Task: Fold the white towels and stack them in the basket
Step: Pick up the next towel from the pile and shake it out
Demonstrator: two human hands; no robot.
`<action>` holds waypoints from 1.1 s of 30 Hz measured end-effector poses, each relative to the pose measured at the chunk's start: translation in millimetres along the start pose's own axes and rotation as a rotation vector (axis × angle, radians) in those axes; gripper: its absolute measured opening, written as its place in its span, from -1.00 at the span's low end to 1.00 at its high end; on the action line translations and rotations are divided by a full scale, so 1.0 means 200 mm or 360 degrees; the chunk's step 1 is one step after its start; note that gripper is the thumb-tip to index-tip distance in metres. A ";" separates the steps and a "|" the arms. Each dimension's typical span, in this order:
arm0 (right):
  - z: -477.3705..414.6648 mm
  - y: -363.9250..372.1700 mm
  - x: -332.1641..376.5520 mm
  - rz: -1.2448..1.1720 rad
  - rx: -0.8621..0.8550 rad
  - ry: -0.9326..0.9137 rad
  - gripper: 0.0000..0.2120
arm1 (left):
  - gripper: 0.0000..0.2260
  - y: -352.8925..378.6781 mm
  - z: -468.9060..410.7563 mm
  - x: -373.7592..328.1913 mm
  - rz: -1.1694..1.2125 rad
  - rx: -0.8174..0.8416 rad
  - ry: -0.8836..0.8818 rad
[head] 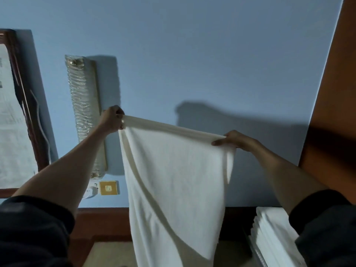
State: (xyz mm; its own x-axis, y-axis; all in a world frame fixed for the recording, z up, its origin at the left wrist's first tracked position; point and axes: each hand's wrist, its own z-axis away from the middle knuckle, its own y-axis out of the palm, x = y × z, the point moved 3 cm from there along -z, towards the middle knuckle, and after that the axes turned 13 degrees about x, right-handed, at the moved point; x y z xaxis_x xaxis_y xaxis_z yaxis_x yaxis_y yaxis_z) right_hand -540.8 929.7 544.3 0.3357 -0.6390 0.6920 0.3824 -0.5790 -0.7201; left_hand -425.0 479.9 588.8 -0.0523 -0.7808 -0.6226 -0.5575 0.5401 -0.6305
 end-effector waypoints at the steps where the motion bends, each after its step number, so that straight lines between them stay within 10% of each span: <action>1: 0.01 -0.02 -0.02 0.0069 -0.0027 0.0047 -0.65 | -0.80 -0.02 0.02 0.03 -0.0019 -0.0062 -0.0052; 17: 0.20 -0.24 -0.25 0.1469 -0.0445 0.0571 -0.33 | -0.76 -0.26 0.20 0.34 -0.0051 -0.0440 -0.0218; 33: 0.23 -0.28 0.06 0.0953 -0.0885 0.0347 -0.62 | -0.69 -0.39 0.29 0.46 -0.0606 -0.0471 -0.0275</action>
State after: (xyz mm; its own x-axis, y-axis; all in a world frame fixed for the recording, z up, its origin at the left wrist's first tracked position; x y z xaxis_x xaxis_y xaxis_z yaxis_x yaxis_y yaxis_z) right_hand -518.2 978.0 596.5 0.1510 -0.9678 0.2015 -0.3059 -0.2396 -0.9214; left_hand -338.1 384.0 553.2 0.3240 -0.8280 -0.4577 -0.7223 0.0960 -0.6848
